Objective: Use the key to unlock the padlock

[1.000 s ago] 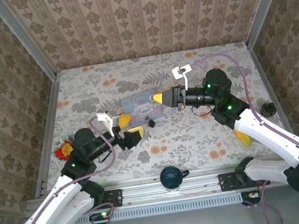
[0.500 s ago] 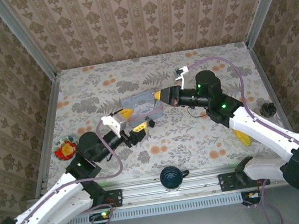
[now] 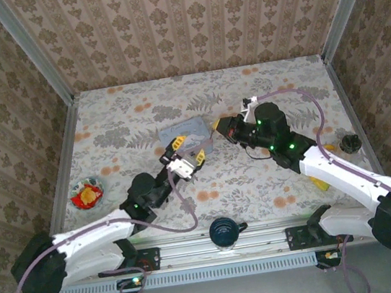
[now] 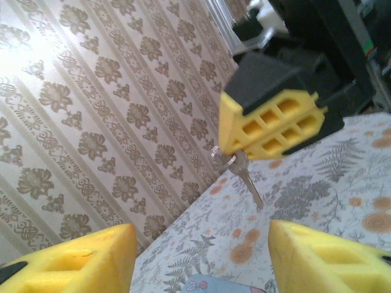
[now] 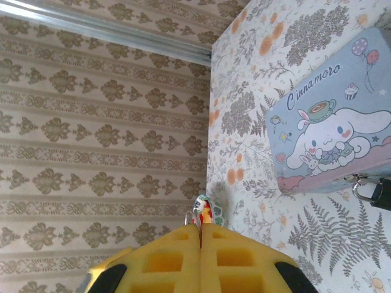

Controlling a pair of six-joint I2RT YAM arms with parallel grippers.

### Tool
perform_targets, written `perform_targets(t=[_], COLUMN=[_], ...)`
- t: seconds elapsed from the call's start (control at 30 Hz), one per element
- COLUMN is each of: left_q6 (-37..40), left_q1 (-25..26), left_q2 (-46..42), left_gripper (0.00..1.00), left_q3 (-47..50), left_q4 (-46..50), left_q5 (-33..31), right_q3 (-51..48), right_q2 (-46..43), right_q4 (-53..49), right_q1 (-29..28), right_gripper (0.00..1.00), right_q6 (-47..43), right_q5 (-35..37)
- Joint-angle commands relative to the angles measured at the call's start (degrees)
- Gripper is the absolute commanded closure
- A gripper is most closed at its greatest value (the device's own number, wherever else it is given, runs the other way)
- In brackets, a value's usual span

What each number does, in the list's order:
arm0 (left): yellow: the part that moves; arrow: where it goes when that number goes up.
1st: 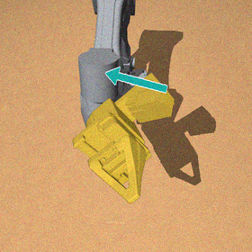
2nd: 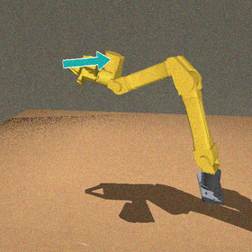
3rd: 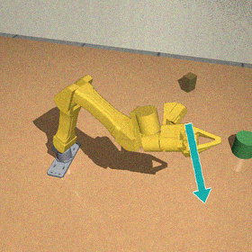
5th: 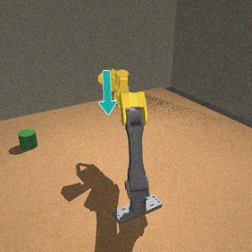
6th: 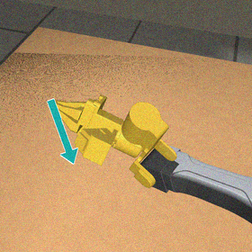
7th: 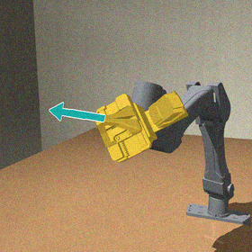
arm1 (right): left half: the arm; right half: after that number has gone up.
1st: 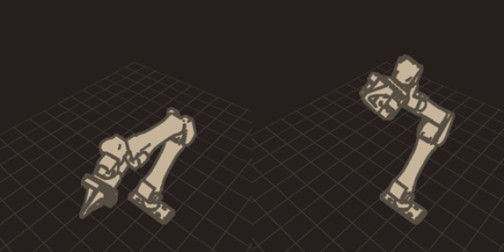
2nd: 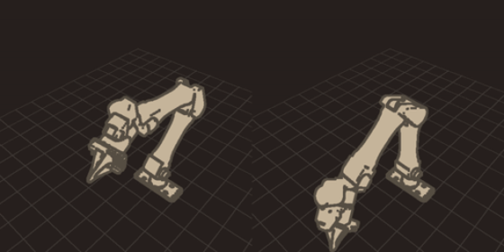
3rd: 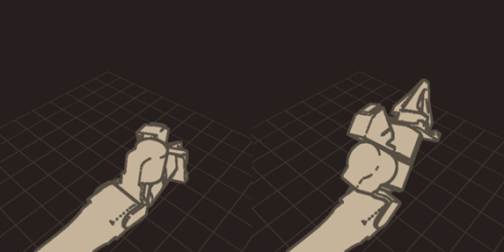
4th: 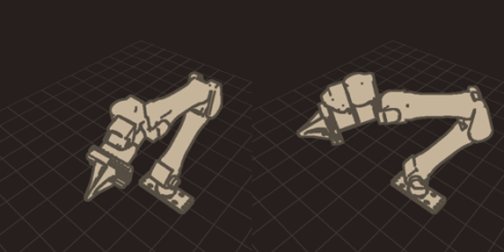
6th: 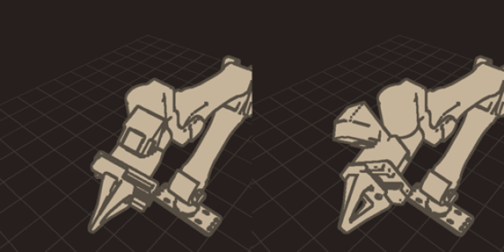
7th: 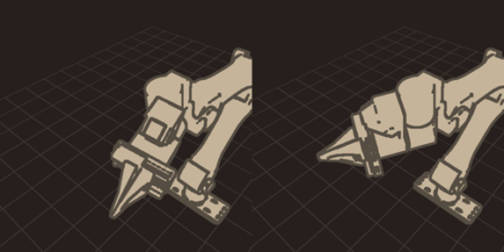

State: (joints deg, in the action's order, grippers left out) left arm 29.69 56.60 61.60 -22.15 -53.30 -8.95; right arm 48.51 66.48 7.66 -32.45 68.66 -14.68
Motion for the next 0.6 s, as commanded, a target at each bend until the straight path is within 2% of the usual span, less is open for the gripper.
perform_targets(t=[0.0, 0.23, 0.43, 0.57], left_q6=[4.51, 3.59, 1.94, 1.17], left_q1=[0.42, 0.41, 0.36, 0.38], left_q2=[3.35, 8.92, 10.54, 10.3], left_gripper=[0.43, 0.49, 0.49, 0.49], left_q3=[-2.54, -5.45, -4.73, -2.72], left_q4=[-10.02, -9.83, -9.37, -9.95], left_q5=[1.82, 4.26, 5.13, 3.34], right_q3=[-1.25, -2.28, -1.76, -1.99], right_q2=[-1.71, -2.15, -1.62, -1.33], right_q4=[3.13, 4.29, 4.4, 4.7], right_q1=[-0.68, -1.47, -1.83, -2.6], right_gripper=[1.0, 1.0, 1.0, 1.0], right_q6=[3.34, 5.15, 5.28, 5.75], right_q5=[4.14, 5.98, 6.11, 7.26])
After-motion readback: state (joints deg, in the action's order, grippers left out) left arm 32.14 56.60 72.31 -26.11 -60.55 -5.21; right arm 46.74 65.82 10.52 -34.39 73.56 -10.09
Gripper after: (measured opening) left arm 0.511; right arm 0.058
